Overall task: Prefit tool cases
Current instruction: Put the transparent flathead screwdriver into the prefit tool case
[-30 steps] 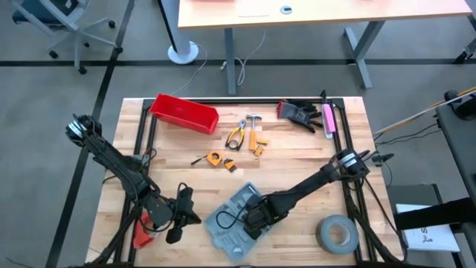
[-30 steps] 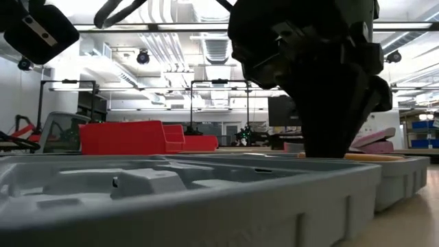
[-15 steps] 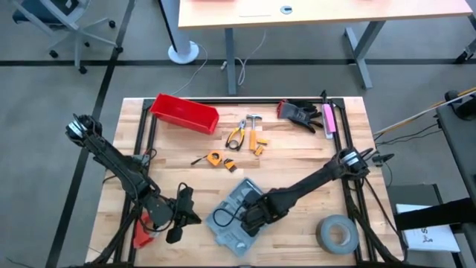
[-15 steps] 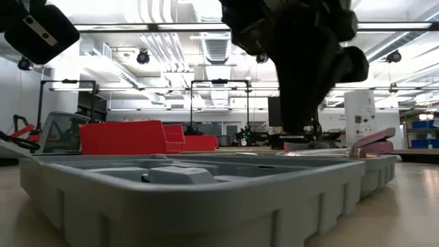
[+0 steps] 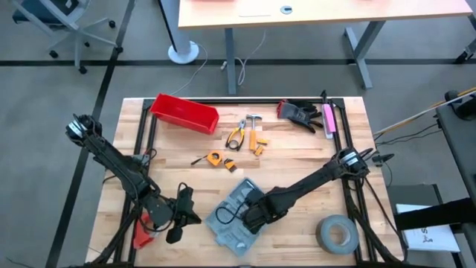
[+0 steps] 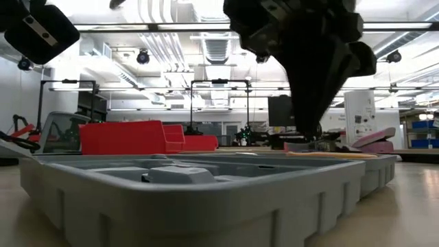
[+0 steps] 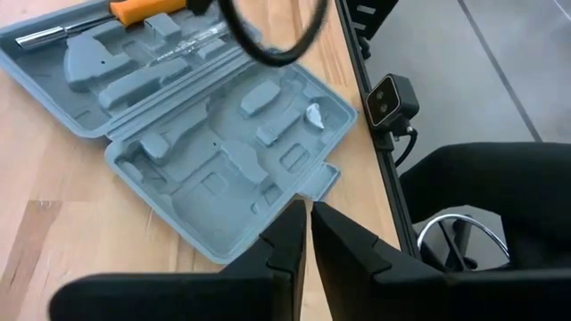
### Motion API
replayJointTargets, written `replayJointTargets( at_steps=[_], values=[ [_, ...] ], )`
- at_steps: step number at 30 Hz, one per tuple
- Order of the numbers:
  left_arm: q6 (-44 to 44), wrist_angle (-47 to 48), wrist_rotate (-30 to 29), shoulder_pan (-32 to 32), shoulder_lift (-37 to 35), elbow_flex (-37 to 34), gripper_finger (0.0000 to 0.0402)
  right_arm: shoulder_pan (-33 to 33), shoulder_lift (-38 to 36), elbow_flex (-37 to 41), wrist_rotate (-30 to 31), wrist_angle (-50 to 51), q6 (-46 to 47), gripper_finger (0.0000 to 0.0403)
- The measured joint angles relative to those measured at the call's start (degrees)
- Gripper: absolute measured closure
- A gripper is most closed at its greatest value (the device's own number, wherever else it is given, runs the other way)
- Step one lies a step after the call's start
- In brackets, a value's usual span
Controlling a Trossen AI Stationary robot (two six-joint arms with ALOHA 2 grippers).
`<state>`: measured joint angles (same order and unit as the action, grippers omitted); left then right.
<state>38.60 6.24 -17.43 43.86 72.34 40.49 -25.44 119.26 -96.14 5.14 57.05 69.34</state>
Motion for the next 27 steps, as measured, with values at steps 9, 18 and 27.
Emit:
replayJointTargets(
  at_steps=[9,18,27],
  values=[
    [-0.3,0.0,0.0,0.0,0.0,0.0,0.0367,1.3,0.0,0.0,1.0,-5.4,-7.4,0.0348],
    [0.1,0.0,0.0,0.0,0.0,0.0,0.0367,2.9,0.9,-0.1,0.4,-5.5,-13.4,0.0304],
    [0.1,0.2,0.0,0.1,0.0,0.0,0.0363,2.9,1.9,0.2,0.4,-5.0,-24.2,0.0292]
  ],
)
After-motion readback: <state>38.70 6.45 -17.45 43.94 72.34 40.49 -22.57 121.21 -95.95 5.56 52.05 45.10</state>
